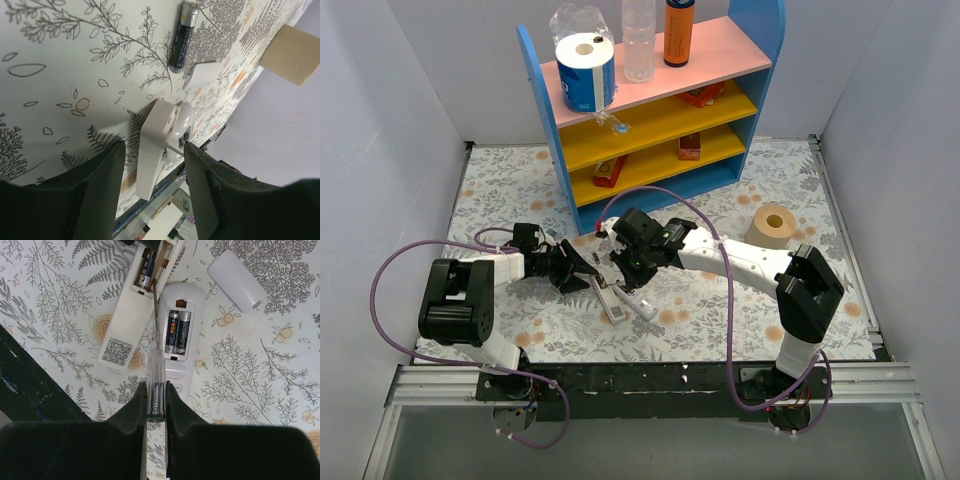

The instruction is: Unload the batteries from the remote control

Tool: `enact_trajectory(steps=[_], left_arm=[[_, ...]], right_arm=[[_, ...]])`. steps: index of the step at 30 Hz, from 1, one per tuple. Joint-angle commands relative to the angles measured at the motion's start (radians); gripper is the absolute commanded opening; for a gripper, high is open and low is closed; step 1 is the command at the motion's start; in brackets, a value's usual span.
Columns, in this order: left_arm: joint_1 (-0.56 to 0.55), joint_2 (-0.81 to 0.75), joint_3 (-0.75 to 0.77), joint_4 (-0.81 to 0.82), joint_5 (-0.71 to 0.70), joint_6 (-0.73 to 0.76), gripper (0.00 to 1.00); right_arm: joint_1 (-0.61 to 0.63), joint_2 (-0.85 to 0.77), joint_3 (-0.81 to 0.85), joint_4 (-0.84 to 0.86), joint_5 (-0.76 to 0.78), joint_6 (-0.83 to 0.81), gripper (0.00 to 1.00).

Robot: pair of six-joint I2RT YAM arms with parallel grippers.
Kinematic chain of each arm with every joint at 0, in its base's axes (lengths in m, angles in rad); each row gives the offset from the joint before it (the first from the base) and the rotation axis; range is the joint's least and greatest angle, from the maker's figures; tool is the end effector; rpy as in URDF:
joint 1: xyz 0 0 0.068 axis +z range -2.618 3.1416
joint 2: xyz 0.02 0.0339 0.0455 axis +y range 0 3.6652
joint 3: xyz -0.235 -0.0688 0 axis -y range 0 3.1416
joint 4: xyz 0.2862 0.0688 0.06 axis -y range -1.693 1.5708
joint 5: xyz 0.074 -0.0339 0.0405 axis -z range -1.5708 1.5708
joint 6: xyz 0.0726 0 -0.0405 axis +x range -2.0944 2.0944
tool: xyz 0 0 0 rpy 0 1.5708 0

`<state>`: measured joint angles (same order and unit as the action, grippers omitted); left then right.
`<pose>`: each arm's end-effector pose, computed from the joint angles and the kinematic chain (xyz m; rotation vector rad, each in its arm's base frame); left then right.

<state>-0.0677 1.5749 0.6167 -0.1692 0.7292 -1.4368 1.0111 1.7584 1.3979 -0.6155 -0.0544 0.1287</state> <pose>0.2857 -0.0679 0.0331 1.5351 -2.2499 1.1742 0.2275 0.3706 0.1782 -1.1411 2.3651 0.4944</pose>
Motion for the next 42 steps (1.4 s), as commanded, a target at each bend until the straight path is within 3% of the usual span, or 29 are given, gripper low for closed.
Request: enact_trajectory(steps=[1, 12, 26, 42], left_arm=[[-0.007, 0.002, 0.018, 0.037, -0.007, 0.007, 0.49], [-0.021, 0.013, 0.026, 0.048, 0.015, -0.005, 0.47], [-0.026, -0.065, -0.04, 0.046, 0.006, -0.005, 0.45], [-0.03, -0.066, -0.023, 0.048, 0.006, -0.011, 0.42]], right_arm=[[0.001, -0.039, 0.03, -0.015, 0.031, 0.003, 0.01], [-0.003, -0.063, -0.03, 0.069, -0.028, 0.018, 0.01], [-0.049, -0.125, -0.232, 0.26, -0.154, 0.074, 0.01], [-0.049, -0.155, -0.198, 0.223, -0.114, 0.075, 0.01]])
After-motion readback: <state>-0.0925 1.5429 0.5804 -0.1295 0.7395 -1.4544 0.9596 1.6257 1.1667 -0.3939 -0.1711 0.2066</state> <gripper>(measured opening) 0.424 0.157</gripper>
